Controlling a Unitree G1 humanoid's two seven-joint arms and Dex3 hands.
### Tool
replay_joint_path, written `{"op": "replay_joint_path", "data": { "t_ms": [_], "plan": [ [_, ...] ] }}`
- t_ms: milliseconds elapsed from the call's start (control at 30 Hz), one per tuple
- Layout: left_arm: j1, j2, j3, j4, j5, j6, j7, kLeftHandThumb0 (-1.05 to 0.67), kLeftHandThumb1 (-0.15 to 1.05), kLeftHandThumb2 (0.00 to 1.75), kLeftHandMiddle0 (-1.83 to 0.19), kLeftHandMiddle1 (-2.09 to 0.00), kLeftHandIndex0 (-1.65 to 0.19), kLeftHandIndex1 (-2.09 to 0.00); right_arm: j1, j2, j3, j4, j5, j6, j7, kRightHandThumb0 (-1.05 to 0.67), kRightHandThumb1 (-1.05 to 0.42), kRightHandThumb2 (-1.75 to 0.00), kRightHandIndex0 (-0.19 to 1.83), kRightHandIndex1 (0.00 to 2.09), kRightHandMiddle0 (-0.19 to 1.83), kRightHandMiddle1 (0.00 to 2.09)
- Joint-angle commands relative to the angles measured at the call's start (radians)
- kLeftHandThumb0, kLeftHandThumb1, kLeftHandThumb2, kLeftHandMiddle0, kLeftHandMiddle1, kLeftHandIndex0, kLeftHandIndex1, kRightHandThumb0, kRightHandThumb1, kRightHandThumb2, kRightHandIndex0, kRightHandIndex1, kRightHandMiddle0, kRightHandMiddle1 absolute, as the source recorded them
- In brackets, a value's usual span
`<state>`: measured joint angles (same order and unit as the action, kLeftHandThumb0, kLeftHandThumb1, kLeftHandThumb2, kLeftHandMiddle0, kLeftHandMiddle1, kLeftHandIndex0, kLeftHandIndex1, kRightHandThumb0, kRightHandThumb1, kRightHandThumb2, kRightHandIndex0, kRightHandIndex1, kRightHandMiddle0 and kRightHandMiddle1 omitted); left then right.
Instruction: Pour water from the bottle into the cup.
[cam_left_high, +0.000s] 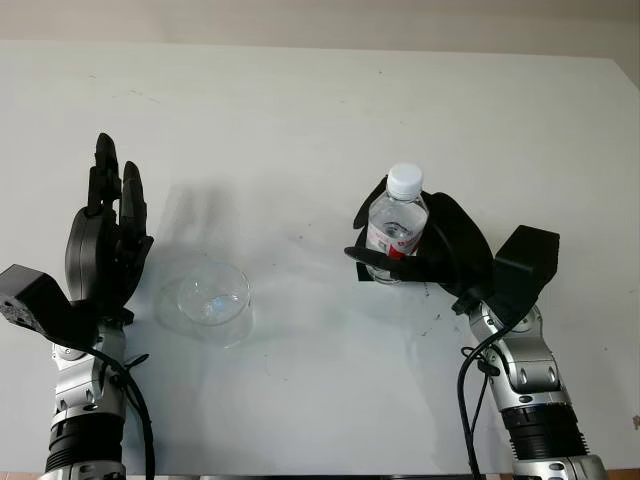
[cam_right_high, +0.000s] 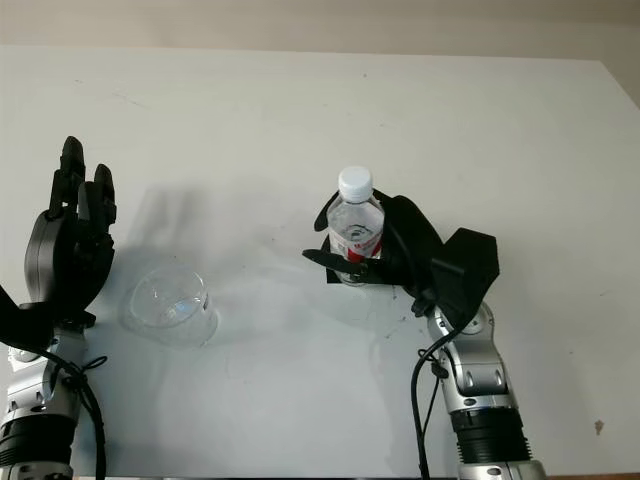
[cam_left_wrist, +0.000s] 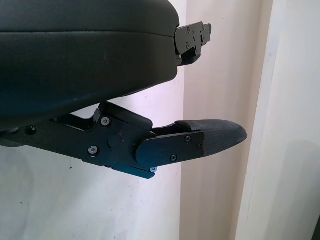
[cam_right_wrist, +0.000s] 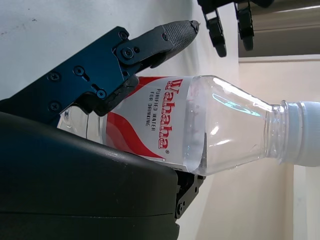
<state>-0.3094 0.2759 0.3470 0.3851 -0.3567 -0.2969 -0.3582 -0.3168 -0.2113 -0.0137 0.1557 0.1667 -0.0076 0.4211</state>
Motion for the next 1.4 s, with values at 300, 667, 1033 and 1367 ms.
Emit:
{"op": "replay_joint_path", "data": {
  "t_ms": [300, 667, 1033, 1367],
  "plan": [
    [0.006, 0.013, 0.009, -0.011, 0.005, 0.004, 0.009, -0.73, 1.05, 0.54, 0.19, -0.03, 0.19, -0.01, 0.053, -0.024, -0.025, 0.001, 0.015, -0.018, 0.024, -0.63, -0.94, -0.05, -0.1, 1.27, -0.09, 1.19],
    [-0.004, 0.015, 0.008, 0.013, -0.002, -0.005, -0.017, -0.72, 1.05, 0.54, 0.19, 0.0, 0.19, 0.0, 0.035, -0.093, 0.001, 0.192, -0.184, -0.472, -0.016, -0.82, -0.93, -0.05, -0.19, 0.01, -0.14, 0.08],
    [-0.002, 0.003, 0.004, 0.008, 0.004, -0.007, 0.002, -0.73, 1.05, 0.54, 0.19, 0.0, 0.19, 0.0, 0.016, -0.106, 0.003, 0.232, -0.156, -0.508, 0.01, -0.86, -0.93, -0.05, -0.19, 0.0, -0.19, 0.0],
    [-0.001, 0.006, 0.008, 0.01, 0.003, -0.012, 0.003, -0.72, 1.05, 0.53, 0.19, -0.02, 0.19, 0.0, -0.043, -0.099, -0.03, 0.354, -0.149, -0.45, -0.052, -0.95, -0.95, -0.06, -0.19, 0.0, -0.19, 0.0]
  ]
}}
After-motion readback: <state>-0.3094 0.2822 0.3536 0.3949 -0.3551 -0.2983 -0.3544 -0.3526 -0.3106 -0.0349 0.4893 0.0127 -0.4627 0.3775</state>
